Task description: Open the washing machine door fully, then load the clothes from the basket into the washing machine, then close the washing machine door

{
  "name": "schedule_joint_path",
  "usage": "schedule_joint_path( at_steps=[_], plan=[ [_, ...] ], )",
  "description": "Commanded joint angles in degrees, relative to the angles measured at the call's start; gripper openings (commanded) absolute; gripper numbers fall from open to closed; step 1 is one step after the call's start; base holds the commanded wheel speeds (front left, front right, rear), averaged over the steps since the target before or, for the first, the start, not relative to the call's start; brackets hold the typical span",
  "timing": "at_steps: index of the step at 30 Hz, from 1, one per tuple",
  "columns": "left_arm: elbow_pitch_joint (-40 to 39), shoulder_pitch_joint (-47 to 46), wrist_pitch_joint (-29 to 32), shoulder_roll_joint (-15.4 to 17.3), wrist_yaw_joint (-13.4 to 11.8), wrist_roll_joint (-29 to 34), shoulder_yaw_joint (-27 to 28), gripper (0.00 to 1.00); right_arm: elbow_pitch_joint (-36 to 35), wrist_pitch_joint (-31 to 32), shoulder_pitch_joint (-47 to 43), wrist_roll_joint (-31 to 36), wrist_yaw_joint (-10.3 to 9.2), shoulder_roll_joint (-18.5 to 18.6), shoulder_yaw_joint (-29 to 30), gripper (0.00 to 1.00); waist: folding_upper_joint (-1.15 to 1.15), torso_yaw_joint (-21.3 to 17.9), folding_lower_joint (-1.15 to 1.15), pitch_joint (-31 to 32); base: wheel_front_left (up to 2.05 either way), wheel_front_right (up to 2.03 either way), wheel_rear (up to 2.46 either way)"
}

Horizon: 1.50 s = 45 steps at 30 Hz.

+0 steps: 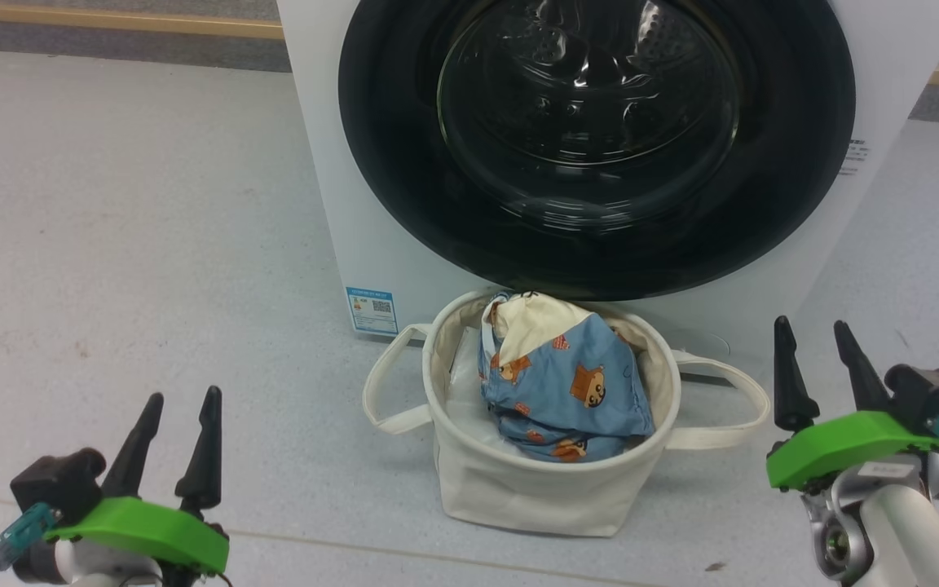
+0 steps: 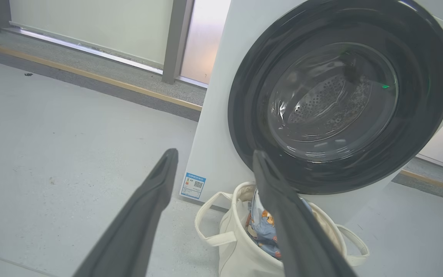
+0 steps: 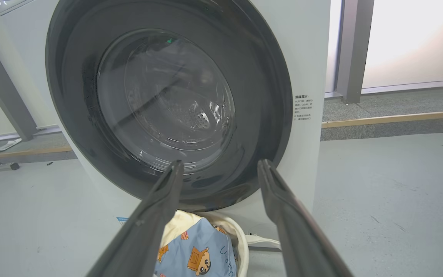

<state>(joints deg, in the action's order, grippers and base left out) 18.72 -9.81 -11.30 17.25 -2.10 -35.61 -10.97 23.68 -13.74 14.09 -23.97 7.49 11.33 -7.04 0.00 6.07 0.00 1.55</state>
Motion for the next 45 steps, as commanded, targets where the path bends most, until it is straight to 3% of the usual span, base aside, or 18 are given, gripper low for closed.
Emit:
schedule_joint_path(
  at_steps=[1, 13, 45],
  plan=[
    [-1.4, -4.0, -1.1, 2.4, -0.5, 1.5, 1.4, 1.00, -1.4, -0.9, 3.0, 2.0, 0.00, 0.0, -0.4, 1.00, 0.00, 0.1, 0.00, 0.0, 0.00, 0.00, 0.00],
    [-1.0, -5.4, -3.4, 4.7, -0.9, 7.9, 0.1, 1.00, 0.3, -1.3, 4.6, 11.8, 0.00, -1.0, 0.7, 1.00, 0.00, 0.8, 0.00, 0.1, 0.00, 0.00, 0.00],
    [0.1, -5.4, -3.7, 4.4, -0.4, 9.2, 0.9, 1.00, 0.7, -1.3, 3.9, 10.3, 0.00, -1.1, 0.2, 1.00, 0.00, 0.5, 0.00, 0.2, 0.02, 0.00, -0.02]
  ],
)
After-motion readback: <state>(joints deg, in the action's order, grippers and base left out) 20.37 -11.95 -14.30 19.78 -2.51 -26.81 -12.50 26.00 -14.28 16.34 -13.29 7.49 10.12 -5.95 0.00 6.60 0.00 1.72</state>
